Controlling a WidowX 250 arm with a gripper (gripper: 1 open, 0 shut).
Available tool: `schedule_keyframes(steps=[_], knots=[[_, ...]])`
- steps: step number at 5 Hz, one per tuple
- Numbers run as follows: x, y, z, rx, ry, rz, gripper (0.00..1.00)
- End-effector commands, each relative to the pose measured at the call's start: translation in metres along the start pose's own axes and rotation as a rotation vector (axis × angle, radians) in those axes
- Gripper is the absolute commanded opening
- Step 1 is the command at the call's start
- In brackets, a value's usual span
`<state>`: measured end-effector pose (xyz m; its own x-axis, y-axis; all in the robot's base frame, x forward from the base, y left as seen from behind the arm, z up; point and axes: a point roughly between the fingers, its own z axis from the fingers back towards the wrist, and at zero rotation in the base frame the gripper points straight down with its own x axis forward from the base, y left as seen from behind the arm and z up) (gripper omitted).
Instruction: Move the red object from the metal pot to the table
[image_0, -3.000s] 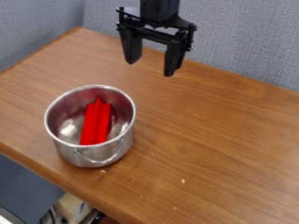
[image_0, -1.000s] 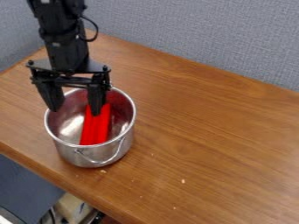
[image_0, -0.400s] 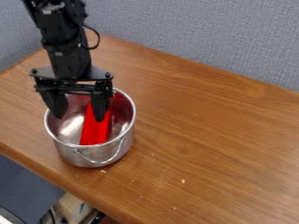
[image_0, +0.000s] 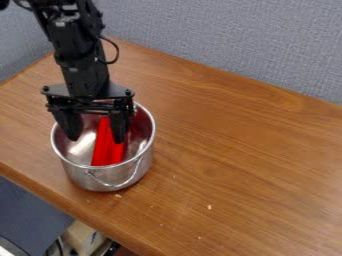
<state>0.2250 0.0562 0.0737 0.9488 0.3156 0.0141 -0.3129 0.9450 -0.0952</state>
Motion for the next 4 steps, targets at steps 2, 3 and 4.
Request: schedule_keyframes(steps=[2,3,4], knots=[[0.007,-0.001,-0.008,0.005,-0.007,0.004,1.00],[0.009,-0.001,-0.013,0.009,-0.002,0.007,1.00],[0.010,-0.002,-0.015,0.018,0.000,0.003,1.00]])
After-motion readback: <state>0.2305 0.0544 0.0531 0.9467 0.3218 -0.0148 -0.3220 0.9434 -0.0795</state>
